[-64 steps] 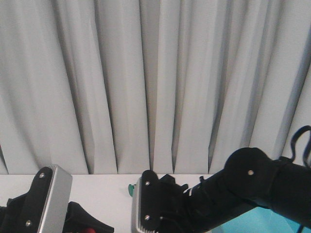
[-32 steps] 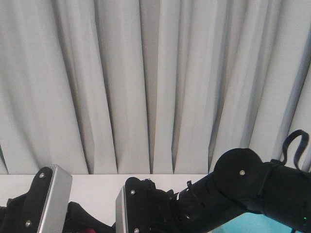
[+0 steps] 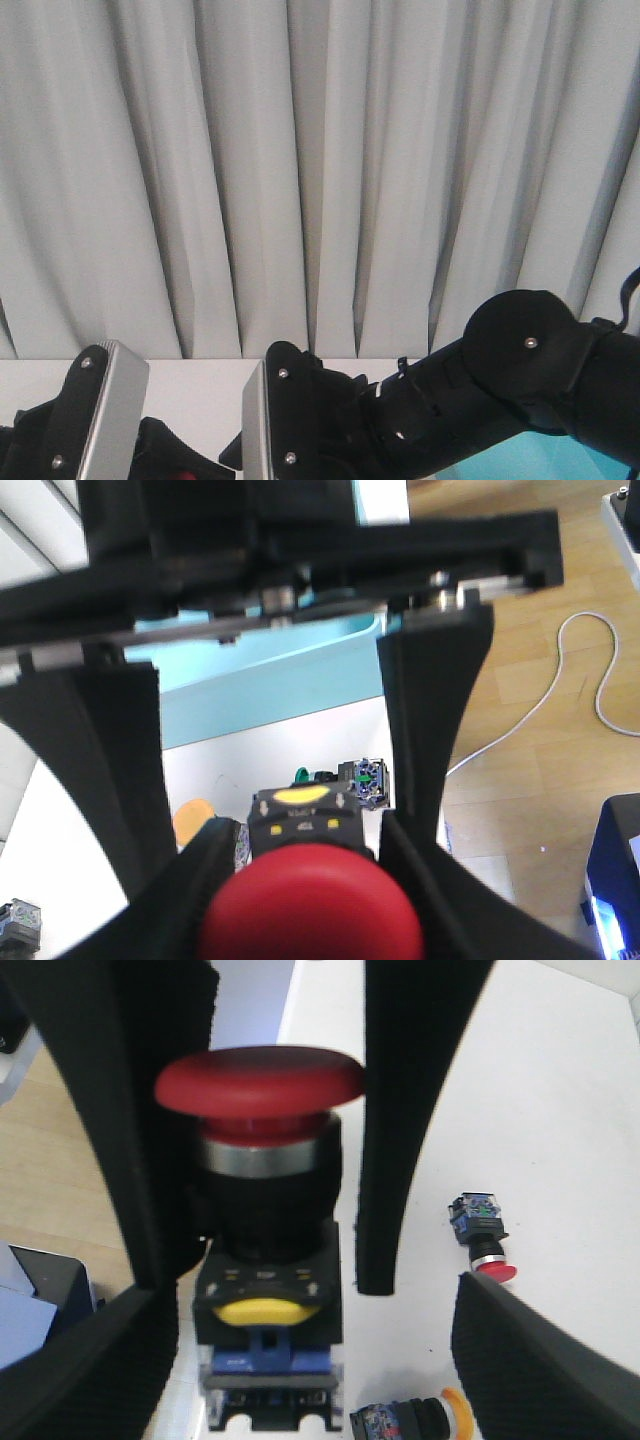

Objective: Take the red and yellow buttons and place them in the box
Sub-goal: 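Grasp the red button cap with the right gripper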

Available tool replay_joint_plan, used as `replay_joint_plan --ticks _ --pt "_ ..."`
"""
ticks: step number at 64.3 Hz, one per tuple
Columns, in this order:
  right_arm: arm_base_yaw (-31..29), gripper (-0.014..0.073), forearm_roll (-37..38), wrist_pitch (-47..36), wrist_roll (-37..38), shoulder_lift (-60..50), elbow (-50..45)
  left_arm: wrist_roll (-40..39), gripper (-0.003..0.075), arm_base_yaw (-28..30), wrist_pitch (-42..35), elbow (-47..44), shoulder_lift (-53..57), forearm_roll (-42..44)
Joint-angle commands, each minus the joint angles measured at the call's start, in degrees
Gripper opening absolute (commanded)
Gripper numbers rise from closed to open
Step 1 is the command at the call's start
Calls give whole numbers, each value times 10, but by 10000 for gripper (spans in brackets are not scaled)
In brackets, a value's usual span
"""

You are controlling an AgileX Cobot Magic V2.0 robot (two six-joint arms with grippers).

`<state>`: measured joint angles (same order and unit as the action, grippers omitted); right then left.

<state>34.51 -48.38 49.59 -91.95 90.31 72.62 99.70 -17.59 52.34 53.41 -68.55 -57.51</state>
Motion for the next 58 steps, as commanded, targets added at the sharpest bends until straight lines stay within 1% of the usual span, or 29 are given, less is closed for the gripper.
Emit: replay_joint_plan --ticks 1,10,16,27,46,51,58 --pt "1 549 -33 -7 -3 -12 19 -1 214 -1 -4 15 14 -42" --pt "5 532 -36 -7 -3 -8 19 -1 214 -1 -4 15 14 -42" --pt "5 506 -43 -7 -6 -7 19 -1 214 -1 -3 15 14 -42" --pt "5 425 -44 -8 -6 -7 19 -1 214 -1 -3 15 14 -42" --pt "5 241 -44 -7 -7 -7 19 -1 214 -1 -3 15 14 -42" --pt "5 217 -44 -6 -7 -7 19 -1 214 -1 -3 15 14 -42" --pt "5 213 -44 -6 -7 -7 19 -1 214 -1 -3 15 14 -42"
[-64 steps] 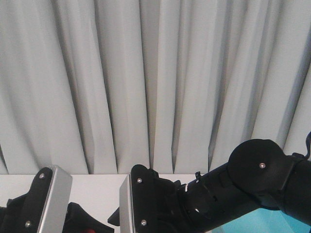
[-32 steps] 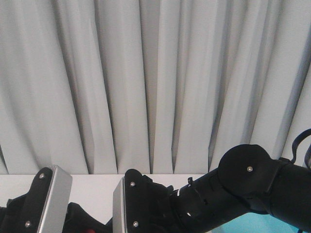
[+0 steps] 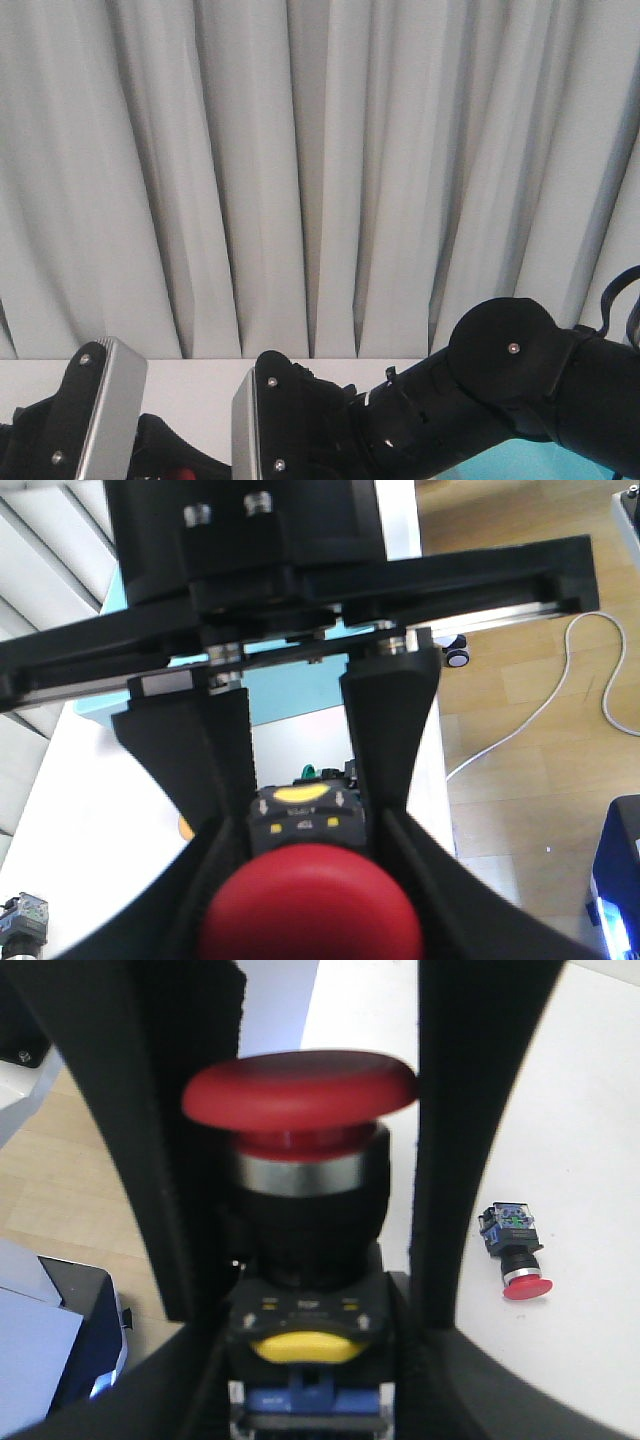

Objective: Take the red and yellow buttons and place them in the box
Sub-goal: 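Grasp the red button cap with the right gripper, then open the left gripper and carry the red button toward the blue box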

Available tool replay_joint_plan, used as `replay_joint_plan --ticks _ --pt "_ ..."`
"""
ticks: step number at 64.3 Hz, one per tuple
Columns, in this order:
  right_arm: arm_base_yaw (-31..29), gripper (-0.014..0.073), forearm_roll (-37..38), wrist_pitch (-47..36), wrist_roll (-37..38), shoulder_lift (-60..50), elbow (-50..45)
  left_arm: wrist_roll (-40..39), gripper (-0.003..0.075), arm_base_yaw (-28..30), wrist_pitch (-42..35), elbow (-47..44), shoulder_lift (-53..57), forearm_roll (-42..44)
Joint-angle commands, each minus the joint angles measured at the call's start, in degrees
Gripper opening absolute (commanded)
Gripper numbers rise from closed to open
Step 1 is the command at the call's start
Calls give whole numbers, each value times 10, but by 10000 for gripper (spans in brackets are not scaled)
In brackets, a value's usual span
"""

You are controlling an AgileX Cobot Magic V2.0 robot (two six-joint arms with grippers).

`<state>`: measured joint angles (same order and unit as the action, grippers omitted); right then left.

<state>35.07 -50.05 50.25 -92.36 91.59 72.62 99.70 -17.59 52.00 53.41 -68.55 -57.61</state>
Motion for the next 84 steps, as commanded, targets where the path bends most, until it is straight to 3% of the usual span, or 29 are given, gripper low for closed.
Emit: replay_joint_plan --ticks 1,84 --pt "0 213 -27 -12 -3 -20 19 -1 214 -1 0 15 14 -41" --pt "0 217 -27 -13 -3 -20 19 -3 223 -1 4 15 14 -42"
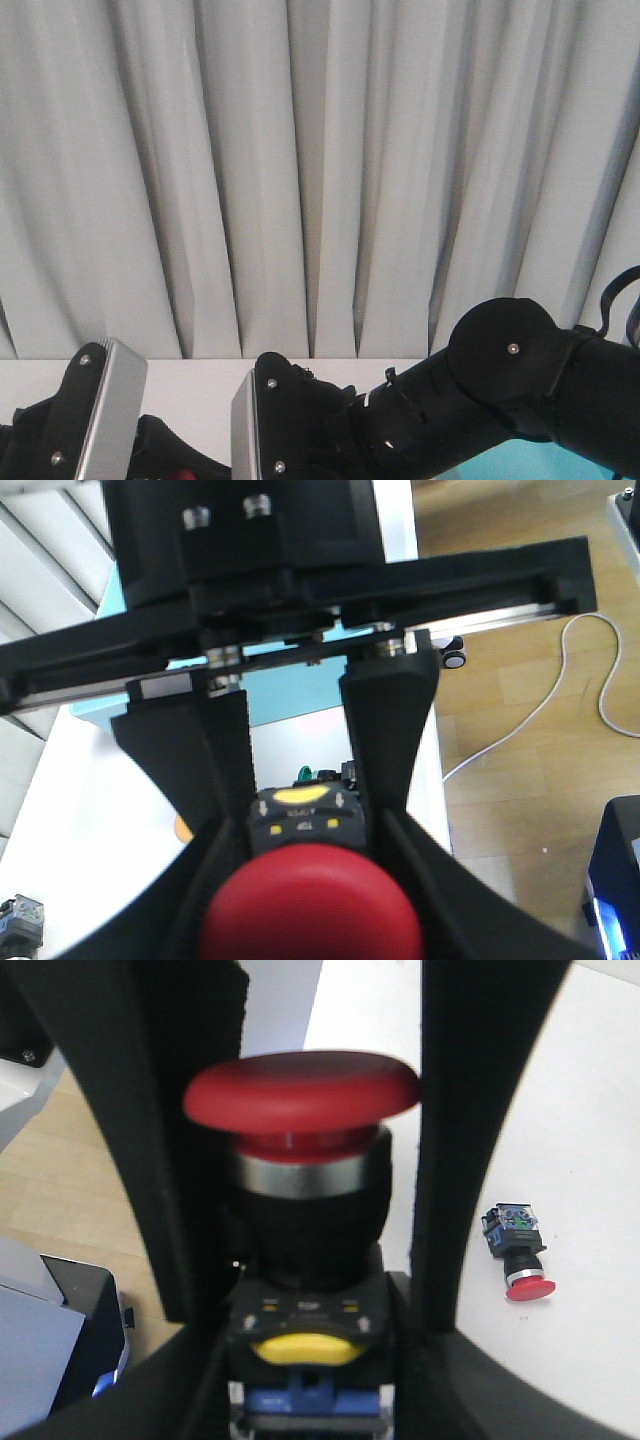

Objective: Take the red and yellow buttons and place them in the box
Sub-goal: 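Open the left gripper and carry the red button toward the blue box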

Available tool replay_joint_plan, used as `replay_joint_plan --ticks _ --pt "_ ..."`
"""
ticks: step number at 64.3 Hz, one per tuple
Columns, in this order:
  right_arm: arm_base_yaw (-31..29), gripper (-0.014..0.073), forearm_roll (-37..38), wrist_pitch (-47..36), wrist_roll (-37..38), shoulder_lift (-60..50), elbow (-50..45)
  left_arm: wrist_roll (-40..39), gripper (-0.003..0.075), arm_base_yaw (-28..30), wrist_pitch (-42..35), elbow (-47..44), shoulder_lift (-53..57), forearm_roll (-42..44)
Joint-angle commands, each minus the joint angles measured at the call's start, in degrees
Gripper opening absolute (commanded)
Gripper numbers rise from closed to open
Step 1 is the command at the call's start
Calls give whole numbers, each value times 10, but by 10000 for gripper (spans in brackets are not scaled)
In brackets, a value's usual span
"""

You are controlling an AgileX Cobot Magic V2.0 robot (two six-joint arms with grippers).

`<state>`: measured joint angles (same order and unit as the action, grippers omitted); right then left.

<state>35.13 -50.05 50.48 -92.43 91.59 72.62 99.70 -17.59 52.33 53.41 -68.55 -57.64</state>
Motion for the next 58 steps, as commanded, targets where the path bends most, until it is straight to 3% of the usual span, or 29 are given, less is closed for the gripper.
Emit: replay_joint_plan --ticks 1,9,20,27,41,58 --pt "-1 217 -27 -15 -3 -20 19 -3 227 -1 0 15 14 -42" --pt "-2 217 -27 -15 -3 -20 19 -3 315 -1 3 15 14 -42" --pt "-2 217 -27 -15 -3 -20 19 -3 517 -1 -1 15 14 -42" --pt "-2 217 -25 -15 0 -20 19 -3 585 -1 -6 15 14 -42" --pt "-23 217 58 -15 67 -24 19 -8 594 -1 -31 15 14 -42" --pt "-119 217 249 -15 318 -65 19 -17 594 -1 -68 15 14 -41"
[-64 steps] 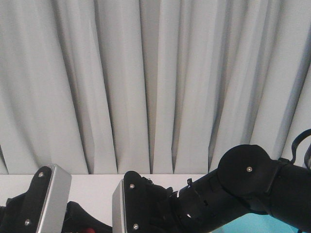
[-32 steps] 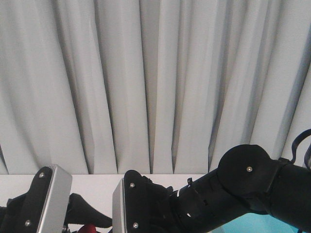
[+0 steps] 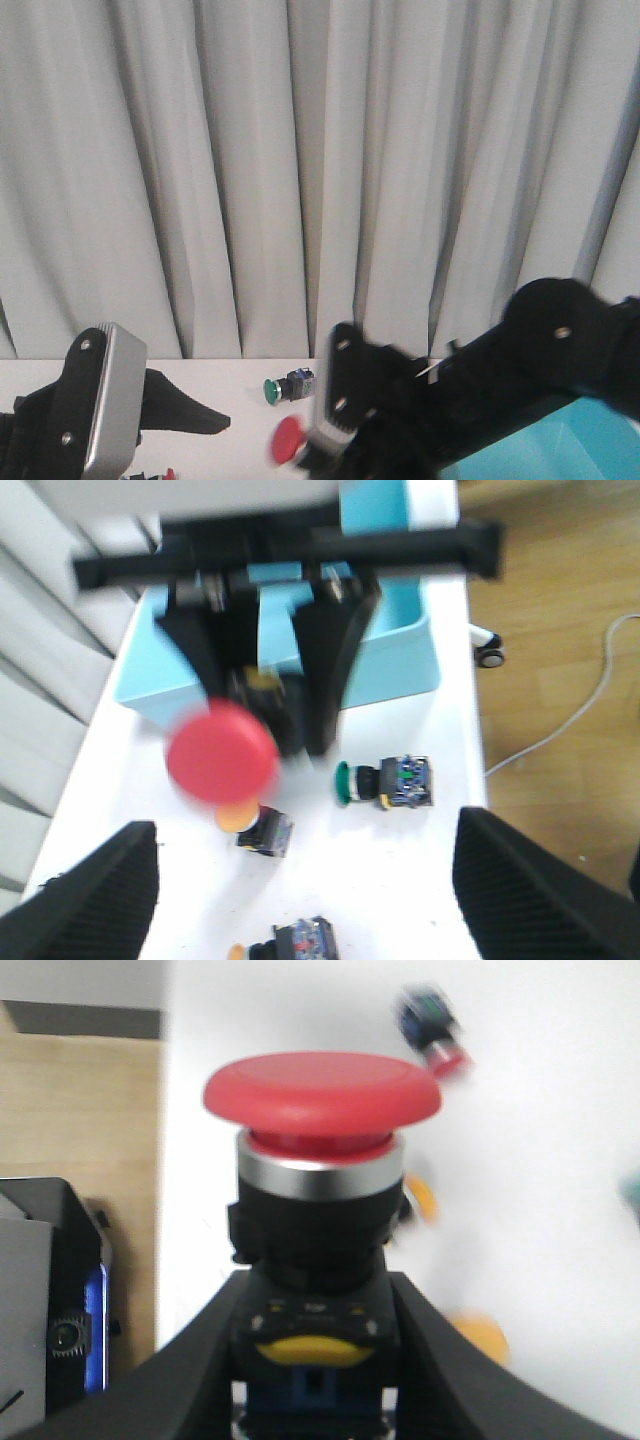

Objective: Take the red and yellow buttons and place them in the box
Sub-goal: 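Open the left gripper and carry the red button toward the blue box, then lower the red button into the blue box and open the right gripper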

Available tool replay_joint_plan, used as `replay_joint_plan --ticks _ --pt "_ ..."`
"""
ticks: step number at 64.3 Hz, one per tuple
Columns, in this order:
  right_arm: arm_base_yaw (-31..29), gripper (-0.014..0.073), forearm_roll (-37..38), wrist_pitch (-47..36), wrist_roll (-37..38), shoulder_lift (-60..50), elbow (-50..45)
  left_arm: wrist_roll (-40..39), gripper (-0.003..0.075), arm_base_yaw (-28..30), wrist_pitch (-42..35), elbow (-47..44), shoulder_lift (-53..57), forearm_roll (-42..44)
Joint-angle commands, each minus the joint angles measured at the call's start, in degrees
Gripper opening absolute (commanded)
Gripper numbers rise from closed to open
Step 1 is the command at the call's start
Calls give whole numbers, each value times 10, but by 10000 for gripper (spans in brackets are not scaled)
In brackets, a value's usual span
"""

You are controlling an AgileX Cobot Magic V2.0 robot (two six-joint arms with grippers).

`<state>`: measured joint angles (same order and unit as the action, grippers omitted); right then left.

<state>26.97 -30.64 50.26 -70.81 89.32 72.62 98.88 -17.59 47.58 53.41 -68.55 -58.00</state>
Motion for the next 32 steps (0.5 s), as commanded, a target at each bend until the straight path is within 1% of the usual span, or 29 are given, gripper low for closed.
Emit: replay_joint_plan --ticks 1,5,12,19,23,27,32 --pt "-45 217 66 -13 120 -44 19 -9 594 -1 -22 15 14 -37" --pt "-82 217 116 -13 213 -51 19 -9 594 -1 -26 15 14 -37" --pt "-168 217 194 -6 403 -47 19 -9 594 -1 -29 15 14 -37" --pt "-238 217 241 0 518 -35 19 -9 594 -1 -29 15 14 -37" --pt "-270 218 251 8 547 -25 19 -9 594 -1 -29 15 14 -37" --pt "-294 219 251 20 547 -14 19 -9 594 -1 -29 15 14 -37" --pt "-309 220 251 30 546 3 19 -9 594 -1 -29 15 14 -37"
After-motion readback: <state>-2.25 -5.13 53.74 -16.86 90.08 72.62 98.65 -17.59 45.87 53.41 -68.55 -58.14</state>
